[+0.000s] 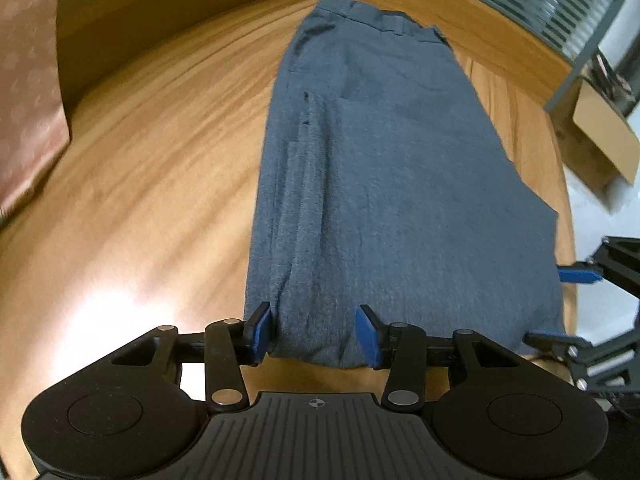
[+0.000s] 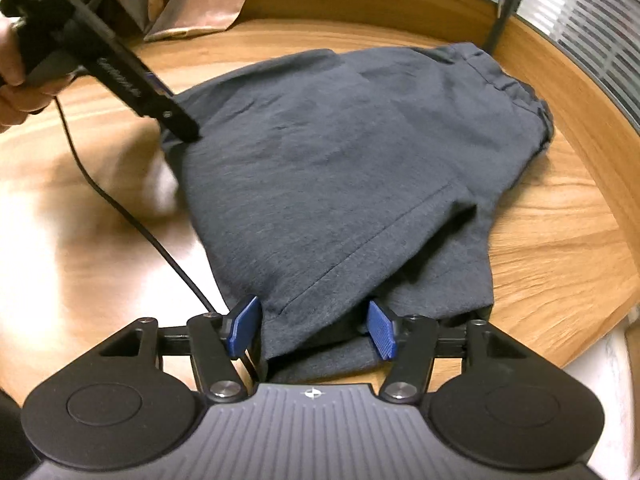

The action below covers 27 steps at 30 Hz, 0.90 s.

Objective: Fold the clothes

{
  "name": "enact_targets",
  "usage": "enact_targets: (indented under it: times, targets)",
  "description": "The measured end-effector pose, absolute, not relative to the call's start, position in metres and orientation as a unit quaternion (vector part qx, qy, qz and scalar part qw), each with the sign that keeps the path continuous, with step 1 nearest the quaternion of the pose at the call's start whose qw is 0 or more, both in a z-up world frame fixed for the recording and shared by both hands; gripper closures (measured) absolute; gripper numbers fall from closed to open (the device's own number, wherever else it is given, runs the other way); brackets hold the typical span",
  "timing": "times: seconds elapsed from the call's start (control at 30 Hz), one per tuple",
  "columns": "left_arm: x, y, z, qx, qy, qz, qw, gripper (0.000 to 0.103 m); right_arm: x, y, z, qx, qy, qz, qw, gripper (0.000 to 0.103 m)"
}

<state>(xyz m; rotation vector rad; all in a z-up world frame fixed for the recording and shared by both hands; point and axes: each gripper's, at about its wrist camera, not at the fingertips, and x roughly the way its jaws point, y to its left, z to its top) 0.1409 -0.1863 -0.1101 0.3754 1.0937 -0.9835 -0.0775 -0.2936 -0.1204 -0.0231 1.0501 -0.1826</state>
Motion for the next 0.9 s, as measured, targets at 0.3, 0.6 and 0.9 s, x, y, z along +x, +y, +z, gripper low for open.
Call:
enact_targets:
  times: [0.3,0.6,0.9]
  targets:
    - [0.085,-0.223,-0.115,0.096,0.531,-0.402,0.74,0.057,-0.092,-0.394,-0.116,-0.07,0.522,-0.018,0.85,0.039]
    - [0.037,-0.282,-0.119,0.053,0.55,-0.327,0.767,0.057,-0.072,-0.508,-0.11,-0.129,0.508,0.116,0.844,0.038]
    - [0.017,-0.341,-0.121,0.012,0.556,-0.239,0.796,0.056,-0.04,-0.573,-0.105,-0.172,0.493,0.196,0.83,0.037]
